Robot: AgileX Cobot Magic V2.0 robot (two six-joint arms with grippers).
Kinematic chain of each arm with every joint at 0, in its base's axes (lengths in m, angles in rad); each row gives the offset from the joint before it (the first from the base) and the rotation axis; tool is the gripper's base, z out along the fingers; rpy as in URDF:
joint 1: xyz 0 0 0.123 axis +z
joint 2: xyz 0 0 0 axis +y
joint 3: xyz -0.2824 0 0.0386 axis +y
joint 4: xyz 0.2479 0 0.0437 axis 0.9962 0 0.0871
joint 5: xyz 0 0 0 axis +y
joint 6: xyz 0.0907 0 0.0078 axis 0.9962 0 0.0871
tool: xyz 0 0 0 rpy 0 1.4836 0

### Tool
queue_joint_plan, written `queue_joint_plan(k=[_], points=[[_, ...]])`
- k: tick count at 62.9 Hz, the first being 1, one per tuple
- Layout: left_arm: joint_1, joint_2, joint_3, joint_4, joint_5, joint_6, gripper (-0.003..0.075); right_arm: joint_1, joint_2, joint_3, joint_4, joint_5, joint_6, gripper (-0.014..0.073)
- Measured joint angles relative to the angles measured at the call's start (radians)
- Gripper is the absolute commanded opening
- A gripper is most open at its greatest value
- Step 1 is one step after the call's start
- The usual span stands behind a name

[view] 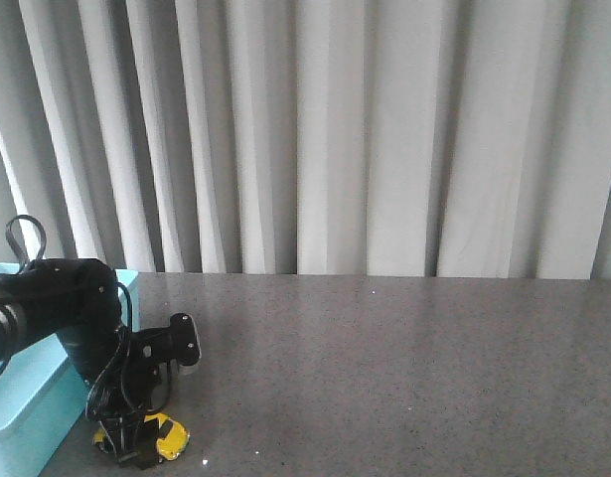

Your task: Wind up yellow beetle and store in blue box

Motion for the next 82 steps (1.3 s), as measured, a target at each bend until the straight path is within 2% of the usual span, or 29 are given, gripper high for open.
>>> queue_joint_plan(k=[18, 32, 55, 72, 82], points=[[0.0, 0.002, 0.0, 0.0, 0.004, 0.006, 0.0299, 0.0, 0.0, 0.0, 0.0, 0.0, 0.0, 0.0545], [0.0, 0.002, 0.0, 0.0, 0.006, 0.006, 0.0209, 0.0, 0.0, 0.0, 0.0, 0.0, 0.0, 0.0545], [0.0, -0.062, -0.032, -0.043, 0.012, -0.029, 0.02, 0.0, 0.0, 0.0, 0.0, 0.0, 0.0, 0.0545], [0.006, -0.18, -0.163, -0.048, 0.026, -0.186, 0.02, 0.0, 0.0, 0.0, 0.0, 0.0, 0.0, 0.0545], [0.06, -0.216, -0.214, -0.02, 0.022, -0.322, 0.02, 0.0, 0.0, 0.0, 0.0, 0.0, 0.0, 0.0545]])
